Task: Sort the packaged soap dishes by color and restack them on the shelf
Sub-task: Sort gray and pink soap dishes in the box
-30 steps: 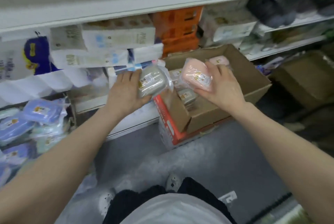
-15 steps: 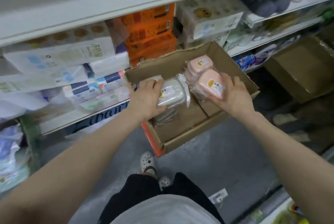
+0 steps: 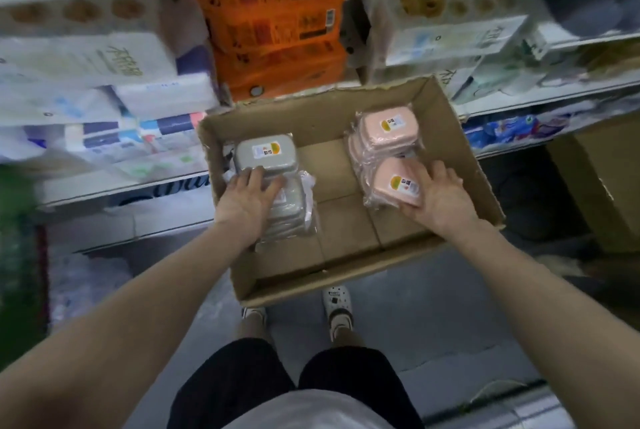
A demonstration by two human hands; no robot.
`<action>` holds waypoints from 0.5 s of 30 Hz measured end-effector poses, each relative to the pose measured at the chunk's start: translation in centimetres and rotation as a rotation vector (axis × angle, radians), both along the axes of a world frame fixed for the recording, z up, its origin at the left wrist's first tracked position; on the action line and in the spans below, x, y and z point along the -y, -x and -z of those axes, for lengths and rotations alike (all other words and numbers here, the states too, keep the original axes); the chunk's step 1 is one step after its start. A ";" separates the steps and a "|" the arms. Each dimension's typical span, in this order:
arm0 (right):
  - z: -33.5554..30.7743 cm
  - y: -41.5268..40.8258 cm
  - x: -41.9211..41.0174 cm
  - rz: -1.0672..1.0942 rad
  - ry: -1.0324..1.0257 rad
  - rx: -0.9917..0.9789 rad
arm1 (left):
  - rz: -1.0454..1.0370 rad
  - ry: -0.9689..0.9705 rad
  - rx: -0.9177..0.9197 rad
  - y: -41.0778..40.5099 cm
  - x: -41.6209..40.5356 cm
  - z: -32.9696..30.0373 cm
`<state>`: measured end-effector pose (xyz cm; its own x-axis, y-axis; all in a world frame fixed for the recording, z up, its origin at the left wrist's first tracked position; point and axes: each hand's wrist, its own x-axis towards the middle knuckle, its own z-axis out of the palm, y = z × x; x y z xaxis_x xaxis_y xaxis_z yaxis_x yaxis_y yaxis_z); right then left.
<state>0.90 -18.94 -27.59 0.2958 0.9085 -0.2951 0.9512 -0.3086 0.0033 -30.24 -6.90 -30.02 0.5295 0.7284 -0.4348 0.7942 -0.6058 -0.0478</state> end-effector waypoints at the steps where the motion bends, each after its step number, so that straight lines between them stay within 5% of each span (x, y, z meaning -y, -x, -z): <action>1: 0.1 -1.0 -0.9 -0.064 0.026 0.020 | -0.001 -0.036 -0.011 -0.2 0.4 0.1; 8: 3.4 -5.7 -4.6 -0.343 0.071 0.039 | -0.116 0.013 -0.013 -0.3 3.5 0.8; 15: 4.8 -6.6 -3.9 -0.354 0.085 0.028 | -0.181 0.031 0.025 -0.7 3.4 1.0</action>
<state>7.48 -15.04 -32.40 -0.0235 0.9287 -0.3702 0.9982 0.0420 0.0420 -29.57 -10.25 -31.02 0.4022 0.7993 -0.4466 0.8909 -0.4540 -0.0102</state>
